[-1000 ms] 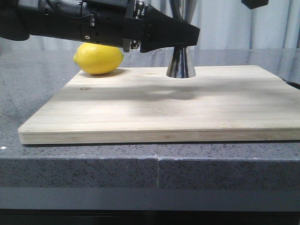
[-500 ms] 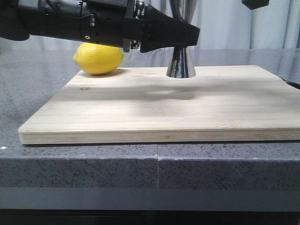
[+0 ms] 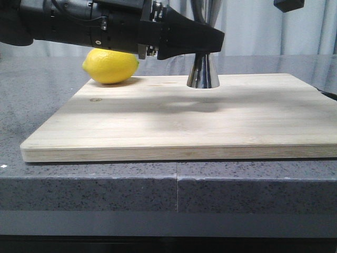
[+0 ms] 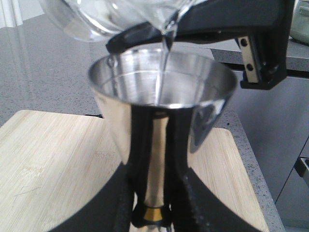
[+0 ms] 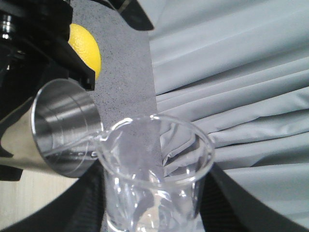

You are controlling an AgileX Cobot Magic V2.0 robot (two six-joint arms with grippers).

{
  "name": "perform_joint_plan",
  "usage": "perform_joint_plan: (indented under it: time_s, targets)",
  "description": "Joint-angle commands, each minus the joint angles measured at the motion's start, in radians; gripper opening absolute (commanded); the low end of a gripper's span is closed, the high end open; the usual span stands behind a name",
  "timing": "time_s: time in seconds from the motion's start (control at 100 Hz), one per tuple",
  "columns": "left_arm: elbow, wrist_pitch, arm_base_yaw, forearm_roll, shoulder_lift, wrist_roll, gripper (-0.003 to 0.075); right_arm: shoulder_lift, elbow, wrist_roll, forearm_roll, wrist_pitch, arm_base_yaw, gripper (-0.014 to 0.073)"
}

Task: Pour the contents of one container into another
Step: 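Tilt the beaker with the right gripper, pouring liquid into the jigger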

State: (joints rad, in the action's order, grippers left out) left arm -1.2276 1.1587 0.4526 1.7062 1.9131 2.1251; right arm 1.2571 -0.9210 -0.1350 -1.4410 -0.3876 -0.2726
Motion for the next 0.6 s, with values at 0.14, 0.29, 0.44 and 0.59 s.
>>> perform_joint_plan:
  time_s: [0.14, 0.29, 0.44, 0.59]
  targets:
    - [-0.031, 0.112, 0.008, 0.077, -0.048, -0.008, 0.0058, -0.034, -0.044, 0.007, 0.011, 0.000, 0.000, 0.0253]
    - [-0.031, 0.112, 0.008, 0.077, -0.048, -0.008, 0.0058, -0.034, -0.071, 0.007, 0.008, 0.012, 0.000, 0.0253]
    - [-0.031, 0.112, 0.008, 0.077, -0.048, -0.008, 0.0058, -0.034, -0.083, 0.007, 0.006, 0.016, 0.000, 0.0253]
    - [-0.031, 0.112, 0.008, 0.077, -0.048, -0.008, 0.0058, -0.034, -0.084, 0.007, -0.001, 0.016, 0.000, 0.0253]
